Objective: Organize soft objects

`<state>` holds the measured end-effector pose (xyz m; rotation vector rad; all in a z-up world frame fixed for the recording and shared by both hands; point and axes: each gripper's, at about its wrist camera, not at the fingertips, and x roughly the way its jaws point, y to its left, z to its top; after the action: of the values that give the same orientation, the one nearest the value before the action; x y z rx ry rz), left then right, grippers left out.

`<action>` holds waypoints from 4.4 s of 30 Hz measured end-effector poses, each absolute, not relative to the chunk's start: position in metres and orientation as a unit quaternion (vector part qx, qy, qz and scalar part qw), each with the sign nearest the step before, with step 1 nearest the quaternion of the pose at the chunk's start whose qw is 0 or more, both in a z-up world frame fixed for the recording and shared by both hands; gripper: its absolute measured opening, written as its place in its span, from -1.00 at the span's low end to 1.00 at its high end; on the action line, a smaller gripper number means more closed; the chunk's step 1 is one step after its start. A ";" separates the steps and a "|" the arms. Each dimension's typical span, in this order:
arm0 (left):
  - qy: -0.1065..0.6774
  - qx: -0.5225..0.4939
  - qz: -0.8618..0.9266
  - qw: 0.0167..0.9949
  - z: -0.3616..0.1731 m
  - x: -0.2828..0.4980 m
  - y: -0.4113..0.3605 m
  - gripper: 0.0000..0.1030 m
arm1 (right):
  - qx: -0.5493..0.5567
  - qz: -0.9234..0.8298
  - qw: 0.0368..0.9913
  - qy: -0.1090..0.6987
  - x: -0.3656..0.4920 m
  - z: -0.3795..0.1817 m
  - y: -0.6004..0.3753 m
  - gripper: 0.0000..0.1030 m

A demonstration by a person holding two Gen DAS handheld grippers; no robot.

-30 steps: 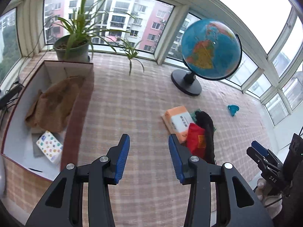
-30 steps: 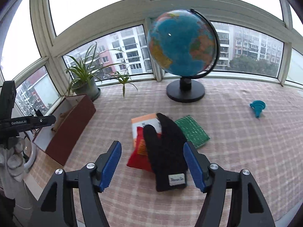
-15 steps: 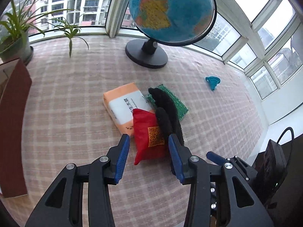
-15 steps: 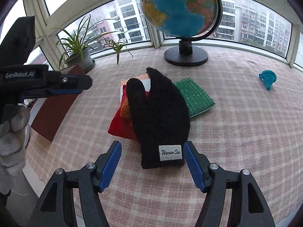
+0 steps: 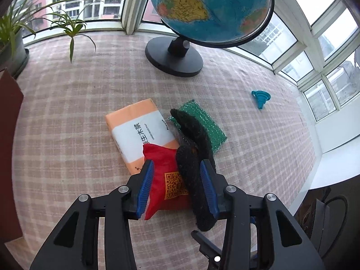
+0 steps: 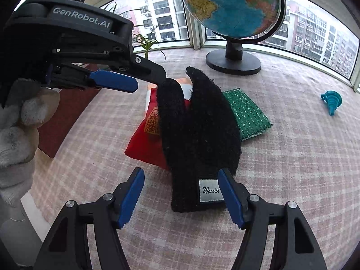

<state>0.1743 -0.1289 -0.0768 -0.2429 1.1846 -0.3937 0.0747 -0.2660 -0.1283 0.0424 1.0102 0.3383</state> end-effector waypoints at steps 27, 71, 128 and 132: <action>0.631 -0.023 -0.224 0.742 -0.129 0.206 -0.171 -0.51 | 0.182 0.138 0.839 0.493 0.067 -0.115 -0.357 0.10; 0.630 -0.095 -0.223 0.737 -0.119 0.153 -0.143 -0.16 | 0.025 0.226 0.805 0.548 0.045 -0.142 -0.294 0.27; 0.618 -0.112 -0.242 0.739 -0.083 0.179 -0.160 -0.64 | 0.051 0.183 0.847 0.496 0.054 -0.102 -0.318 -0.82; 0.609 -0.134 -0.223 0.749 -0.073 0.175 -0.139 -0.40 | 0.055 0.183 0.847 0.497 0.052 -0.105 -0.316 -0.82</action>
<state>0.1746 -0.1391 -0.0732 -0.2930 1.3318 -0.4884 0.0524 -0.3164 -0.1046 0.1155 1.0481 0.3853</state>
